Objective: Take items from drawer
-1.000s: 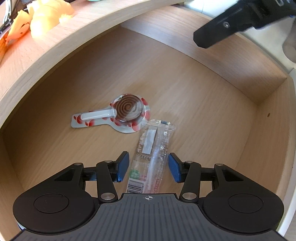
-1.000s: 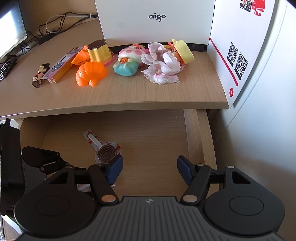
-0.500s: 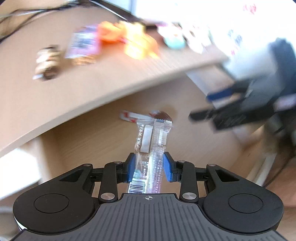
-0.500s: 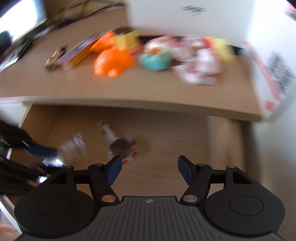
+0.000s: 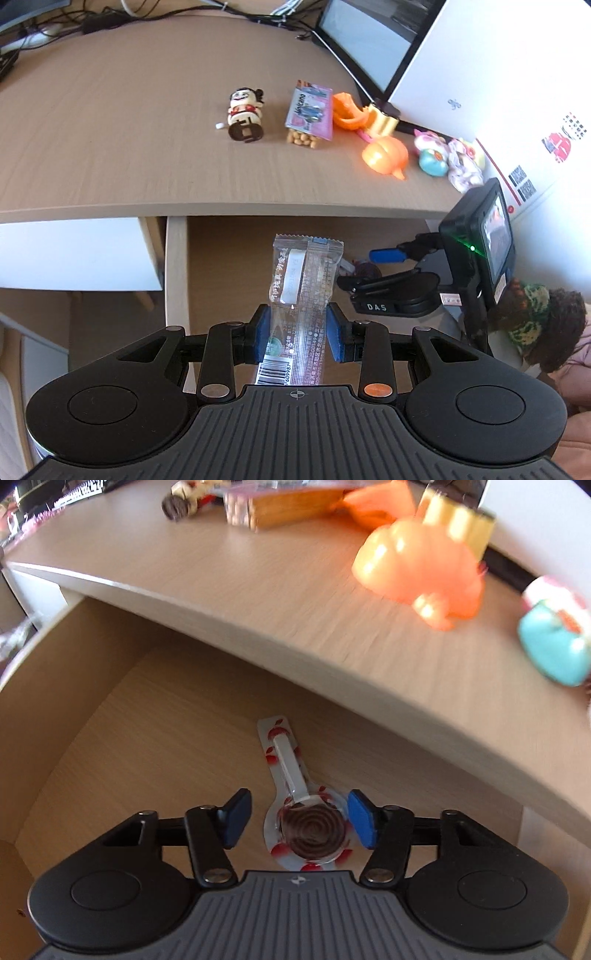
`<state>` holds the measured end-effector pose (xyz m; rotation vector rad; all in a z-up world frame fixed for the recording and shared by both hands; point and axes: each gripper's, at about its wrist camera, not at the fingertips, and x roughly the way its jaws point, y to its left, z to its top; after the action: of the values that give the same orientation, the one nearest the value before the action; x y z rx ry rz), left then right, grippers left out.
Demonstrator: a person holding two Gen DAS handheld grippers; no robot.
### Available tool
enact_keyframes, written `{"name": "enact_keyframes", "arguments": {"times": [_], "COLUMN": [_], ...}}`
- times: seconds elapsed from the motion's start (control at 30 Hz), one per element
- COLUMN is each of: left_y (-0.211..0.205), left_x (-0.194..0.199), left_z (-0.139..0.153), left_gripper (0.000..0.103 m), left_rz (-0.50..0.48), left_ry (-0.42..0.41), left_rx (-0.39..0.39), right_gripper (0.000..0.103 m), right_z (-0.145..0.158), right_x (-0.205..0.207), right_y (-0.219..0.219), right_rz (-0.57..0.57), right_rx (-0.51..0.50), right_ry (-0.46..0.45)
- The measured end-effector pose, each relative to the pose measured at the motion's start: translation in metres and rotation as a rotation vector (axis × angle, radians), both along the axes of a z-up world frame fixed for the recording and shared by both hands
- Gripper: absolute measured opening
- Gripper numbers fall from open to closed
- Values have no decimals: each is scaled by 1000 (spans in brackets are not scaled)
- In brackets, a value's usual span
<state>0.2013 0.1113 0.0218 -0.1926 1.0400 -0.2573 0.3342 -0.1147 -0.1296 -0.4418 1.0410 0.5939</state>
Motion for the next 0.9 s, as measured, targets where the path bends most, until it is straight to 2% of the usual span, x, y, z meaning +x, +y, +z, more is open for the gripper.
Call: {"name": "enact_keyframes", "arguments": {"times": [0.2,0.3,0.4,0.5,0.57,0.67,0.73,0.8,0.83,0.87,0.9], "left_y": [-9,-10,-11,-9,-8,-8,-9,-11,-13,-15,-17], "left_x": [7,8,8,9,10,11,12,12,12,11,11], "left_z": [-6,-7,-7,-8,-9,-12,-13,-15,-16,-17,-18], "left_gripper": [36,36,36,36,36,36,36,36,36,36,36], "left_rz": [-9,-15,-20,-13,-11,-8,-13,-26,-36,-46,-56], "left_ry": [2,7,13,24,31,46,51,54,55,55,55], "left_rx": [1,-9,-10,-14,-12,-7,-7,-6,-5,-3,-1], "right_gripper": [56,56,62,62,66,65,55,30,23,11,10], "right_z": [8,13,9,-1,-2,-1,3,7,10,12,15], "right_x": [-5,-7,-3,6,12,20,20,18,17,16,13], "right_y": [2,6,15,22,23,25,28,30,30,29,28], "right_rz": [55,46,37,39,21,8,21,29,27,22,16], "right_rx": [56,46,-18,-42,-15,32,30,27,25,27,27], "right_ry": [90,42,-24,3,18,68,75,107,131,160,178]}}
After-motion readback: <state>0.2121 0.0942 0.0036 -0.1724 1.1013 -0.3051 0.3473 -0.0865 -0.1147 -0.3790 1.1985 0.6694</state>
